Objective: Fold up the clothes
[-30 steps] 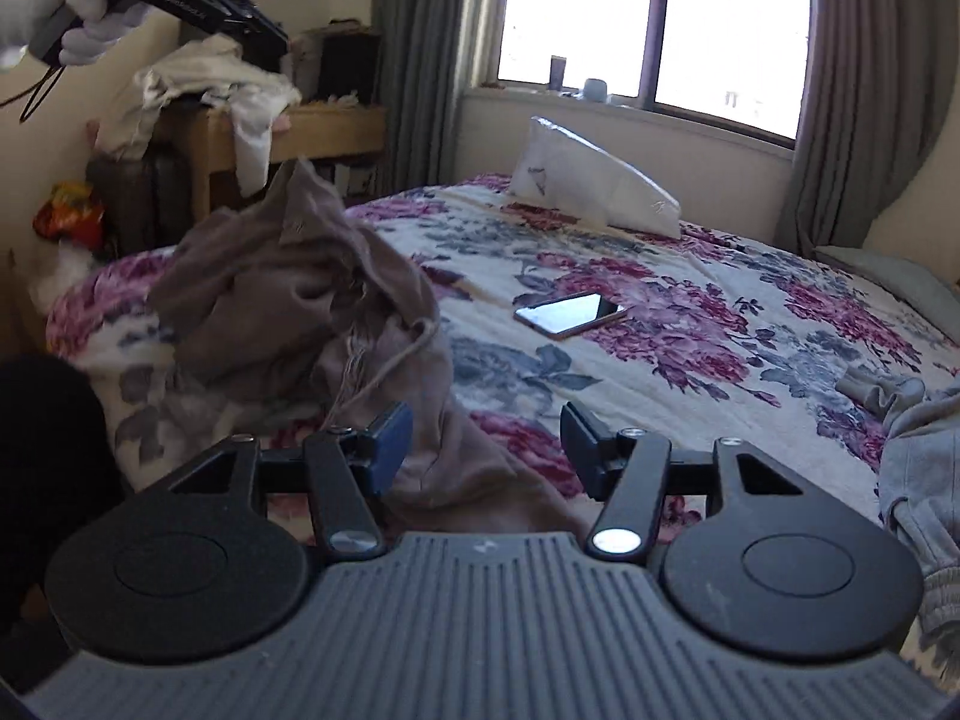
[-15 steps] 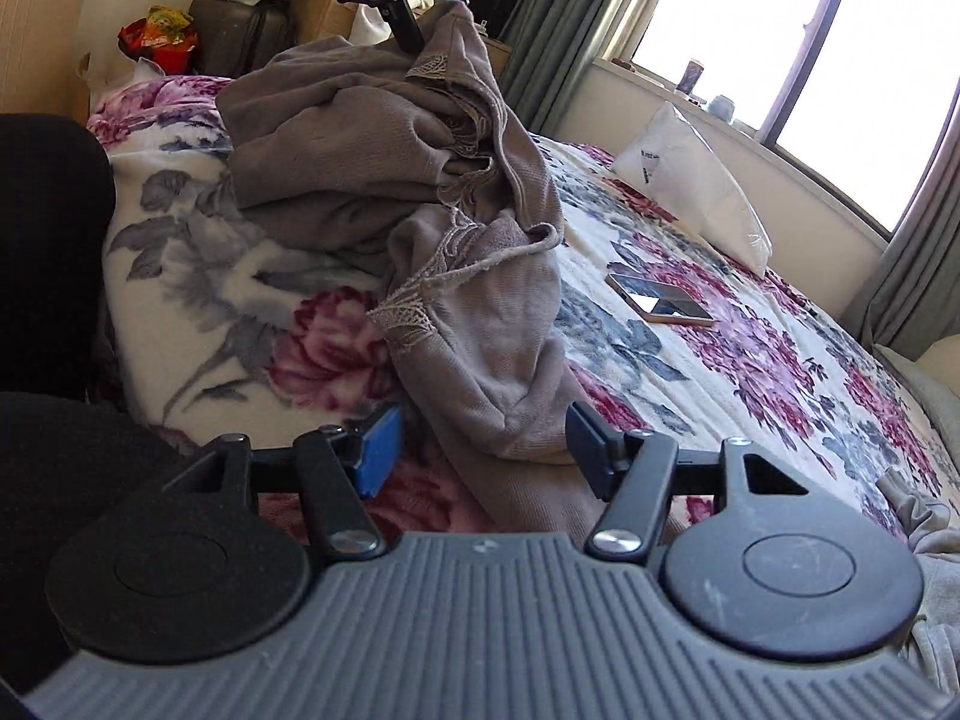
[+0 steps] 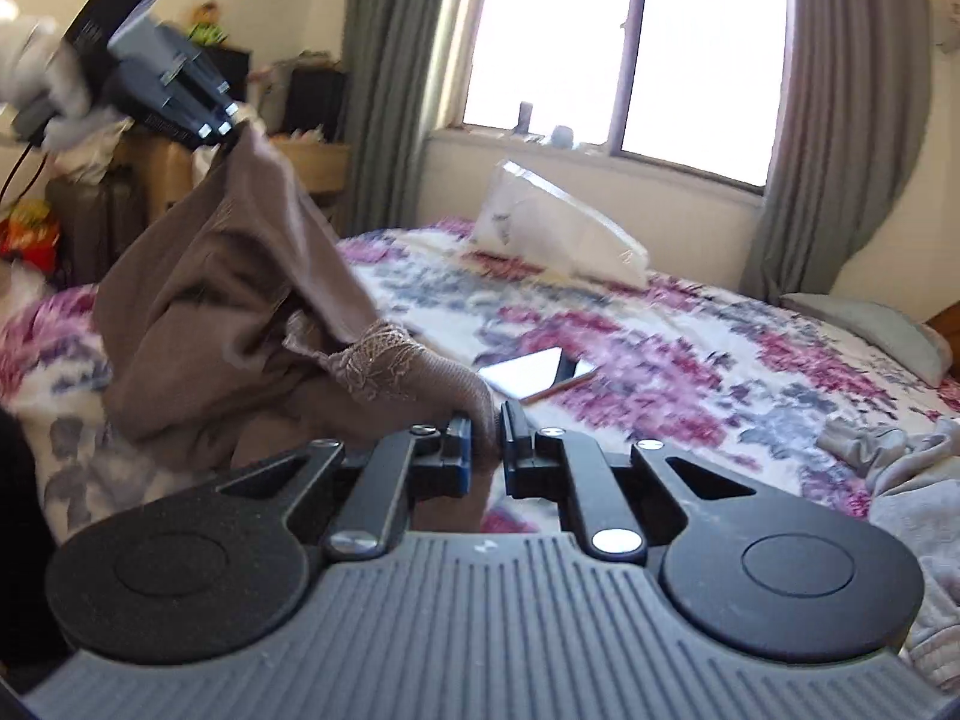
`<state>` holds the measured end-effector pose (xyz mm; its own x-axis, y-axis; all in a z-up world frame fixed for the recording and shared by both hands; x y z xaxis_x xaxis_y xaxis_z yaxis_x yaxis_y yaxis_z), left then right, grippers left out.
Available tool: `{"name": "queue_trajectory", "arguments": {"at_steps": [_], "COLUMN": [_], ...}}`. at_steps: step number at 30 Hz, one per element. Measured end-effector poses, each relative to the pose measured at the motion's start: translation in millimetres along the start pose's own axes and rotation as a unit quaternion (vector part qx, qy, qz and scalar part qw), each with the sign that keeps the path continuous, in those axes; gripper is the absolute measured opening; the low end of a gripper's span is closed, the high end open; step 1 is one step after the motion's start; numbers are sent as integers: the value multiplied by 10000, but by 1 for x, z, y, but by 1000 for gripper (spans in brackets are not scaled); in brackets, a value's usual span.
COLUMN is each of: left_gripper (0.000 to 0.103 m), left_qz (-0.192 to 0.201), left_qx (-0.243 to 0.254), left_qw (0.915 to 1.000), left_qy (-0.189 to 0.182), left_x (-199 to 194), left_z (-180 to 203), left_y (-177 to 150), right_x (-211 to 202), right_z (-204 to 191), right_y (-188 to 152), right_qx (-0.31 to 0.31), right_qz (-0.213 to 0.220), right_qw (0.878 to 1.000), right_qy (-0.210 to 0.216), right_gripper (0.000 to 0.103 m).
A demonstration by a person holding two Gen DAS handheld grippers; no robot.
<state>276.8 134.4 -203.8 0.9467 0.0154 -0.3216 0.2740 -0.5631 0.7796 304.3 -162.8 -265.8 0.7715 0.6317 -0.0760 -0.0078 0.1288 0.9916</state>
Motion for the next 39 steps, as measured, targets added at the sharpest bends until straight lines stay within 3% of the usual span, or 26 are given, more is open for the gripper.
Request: {"name": "queue_trajectory", "arguments": {"at_steps": [5, 13, 16, 20, 26, 30, 35, 37, 39], "left_gripper": [4, 4, 4, 5, 5, 5, 5, 5, 5], "left_qz": [735, 1499, 1823, 2128, 2442, 2470, 2297, 2175, 1908], "left_qx": [-297, -335, -418, -507, -499, -546, -528, -554, -617], "left_qw": [9950, 9837, 9787, 9746, 9684, 9674, 9716, 9742, 9794], "left_qy": [602, 934, 852, 476, 86, -112, -216, -226, -238], "left_x": [-55, -119, -144, -170, -188, -178, -125, -98, -44], "left_z": [-47, -82, -86, -78, -57, -49, -45, -44, -41], "left_y": [59, 137, 169, 205, 231, 242, 261, 267, 271], "right_x": [-25, -80, -104, -142, -196, -221, -217, -195, -167], "right_z": [33, 78, 84, 84, 103, 115, 138, 160, 184], "right_y": [105, 260, 301, 344, 378, 385, 388, 380, 372], "right_qx": [119, 102, -36, -425, -459, -510, -502, -482, -379], "right_qz": [799, 1692, 1904, 2269, 2527, 2640, 2539, 2392, 2177], "right_qw": [9956, 9776, 9710, 9590, 9481, 9447, 9475, 9511, 9560], "right_qy": [-472, -1251, -1444, -1643, -1876, -1875, -1878, -1894, -1929], "right_gripper": [9, 9, 9, 9, 10, 10, 10, 10, 10]}}
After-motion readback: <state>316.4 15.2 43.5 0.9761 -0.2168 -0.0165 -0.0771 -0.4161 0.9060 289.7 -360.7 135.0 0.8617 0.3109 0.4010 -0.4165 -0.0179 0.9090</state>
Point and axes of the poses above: each gripper's, at about its wrist camera, not at the fingertips, and x roughly the way its jaws point, z to its right, y to its top, the point moved 6 cm from there along x, roughly the way its jaws point, and after that the axes turned 8 degrees about z, right-handed, at the moved point
